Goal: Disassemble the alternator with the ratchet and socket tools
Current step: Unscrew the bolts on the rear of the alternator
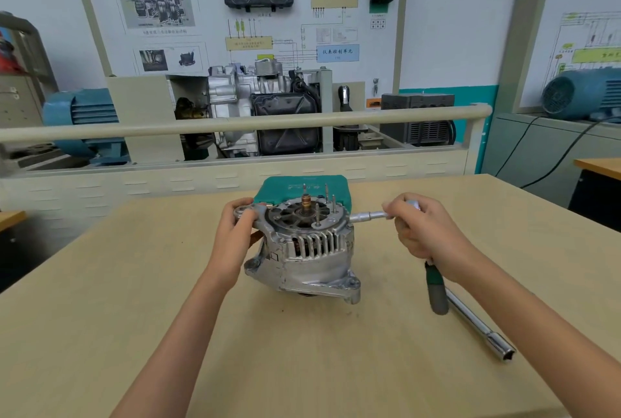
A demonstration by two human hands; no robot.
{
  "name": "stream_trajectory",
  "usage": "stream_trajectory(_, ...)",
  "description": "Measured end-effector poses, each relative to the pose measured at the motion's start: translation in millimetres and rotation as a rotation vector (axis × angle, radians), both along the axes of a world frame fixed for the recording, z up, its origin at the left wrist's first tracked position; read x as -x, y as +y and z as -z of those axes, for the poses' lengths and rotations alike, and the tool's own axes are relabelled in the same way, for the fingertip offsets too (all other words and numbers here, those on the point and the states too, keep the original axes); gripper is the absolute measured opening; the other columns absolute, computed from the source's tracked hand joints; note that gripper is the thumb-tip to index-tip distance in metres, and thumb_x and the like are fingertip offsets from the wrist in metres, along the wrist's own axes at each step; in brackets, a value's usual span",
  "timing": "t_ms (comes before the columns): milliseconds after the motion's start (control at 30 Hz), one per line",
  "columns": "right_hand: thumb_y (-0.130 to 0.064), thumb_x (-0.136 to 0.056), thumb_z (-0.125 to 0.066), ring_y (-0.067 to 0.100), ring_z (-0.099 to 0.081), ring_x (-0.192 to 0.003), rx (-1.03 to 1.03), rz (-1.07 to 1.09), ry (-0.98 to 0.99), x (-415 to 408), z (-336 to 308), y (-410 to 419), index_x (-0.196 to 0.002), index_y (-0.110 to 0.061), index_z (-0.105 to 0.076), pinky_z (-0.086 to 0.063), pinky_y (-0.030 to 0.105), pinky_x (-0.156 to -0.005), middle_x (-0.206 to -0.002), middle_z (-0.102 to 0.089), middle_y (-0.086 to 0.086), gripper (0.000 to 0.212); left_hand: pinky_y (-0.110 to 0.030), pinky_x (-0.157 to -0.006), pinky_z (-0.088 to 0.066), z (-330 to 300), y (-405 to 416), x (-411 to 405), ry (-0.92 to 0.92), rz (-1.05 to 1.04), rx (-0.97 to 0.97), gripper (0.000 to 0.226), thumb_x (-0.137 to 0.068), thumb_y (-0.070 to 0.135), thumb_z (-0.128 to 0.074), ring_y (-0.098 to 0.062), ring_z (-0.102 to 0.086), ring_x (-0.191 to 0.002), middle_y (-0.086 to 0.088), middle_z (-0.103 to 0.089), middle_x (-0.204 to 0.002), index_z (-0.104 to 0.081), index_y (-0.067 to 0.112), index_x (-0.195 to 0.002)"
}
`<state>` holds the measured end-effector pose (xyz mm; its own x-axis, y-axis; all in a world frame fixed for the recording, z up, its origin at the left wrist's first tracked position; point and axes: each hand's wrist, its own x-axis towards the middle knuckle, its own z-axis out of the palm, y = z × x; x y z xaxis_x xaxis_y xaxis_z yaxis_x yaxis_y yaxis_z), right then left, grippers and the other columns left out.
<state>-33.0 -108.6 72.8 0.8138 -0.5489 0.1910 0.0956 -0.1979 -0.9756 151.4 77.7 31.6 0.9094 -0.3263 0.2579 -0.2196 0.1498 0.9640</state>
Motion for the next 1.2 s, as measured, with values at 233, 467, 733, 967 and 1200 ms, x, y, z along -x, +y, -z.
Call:
stream_trajectory(233, -0.02, -0.076, -0.044, 0.003, -0.022, -0.031, -0.615, -0.203, 0.145, -10.6, 38.3, -11.3, -0.093, -0.008, -0.049, -0.015, 0.009, -0.028, -0.081, -0.063, 0.014, 0.021, -0.032, -0.088, -0.036, 20.6, -12.1, -3.2, 0.177, 0.063, -0.099, 0.056, -0.094, 0.057, -0.027, -0.014, -0.053, -0.112, 0.001, -0.063, -0.118, -0.057, 0.022, -0.125)
stream_trajectory(467, -0.021, -0.081, -0.042, 0.016, -0.049, -0.037, -0.715, -0.231, 0.286, -20.6, 62.6, 3.3, -0.081, -0.009, -0.048, -0.018, 0.009, -0.026, -0.07, -0.056, 0.015, 0.014, -0.026, -0.079, -0.04, 22.4, -11.9, -4.7, 0.122, 0.119, -0.149, 0.062, -0.087, 0.07, -0.007, -0.005, -0.059, -0.092, 0.009, -0.069, -0.094, -0.059, 0.04, -0.097)
stream_trajectory(733, -0.02, -0.085, -0.036, 0.006, -0.026, -0.027, -0.627, -0.266, 0.27, -24.0, 58.0, 21.8, -0.055, -0.017, -0.032, -0.014, 0.01, -0.026, -0.04, -0.031, -0.004, 0.03, -0.023, -0.068, -0.04, 22.1, -15.2, 1.9, 0.127, 0.044, -0.104, 0.06, -0.089, 0.068, -0.012, -0.007, -0.058, -0.088, 0.007, -0.067, -0.089, -0.063, 0.036, -0.09)
stream_trajectory(967, -0.02, -0.086, -0.035, 0.005, -0.021, -0.026, -0.616, -0.286, 0.26, -14.9, 55.9, 27.7, -0.049, -0.018, -0.032, -0.013, 0.011, -0.027, -0.037, -0.028, -0.006, 0.037, -0.03, -0.073, -0.04, 23.4, -4.9, 14.0, 0.122, -0.015, -0.135, 0.062, -0.087, 0.071, -0.012, -0.008, -0.058, -0.089, 0.009, -0.067, -0.087, -0.064, 0.038, -0.085)
stream_trajectory(1200, -0.022, -0.085, -0.037, 0.004, -0.023, -0.025, -0.607, -0.289, 0.268, -2.1, 55.1, 37.5, -0.051, -0.017, -0.032, -0.013, 0.01, -0.027, -0.038, -0.029, -0.006, 0.034, -0.025, -0.065, -0.042, 28.5, 14.3, 33.2, 0.086, -0.005, -0.137, 0.067, -0.088, 0.069, -0.008, 0.001, -0.063, -0.07, 0.018, -0.07, -0.069, -0.066, 0.035, -0.085)
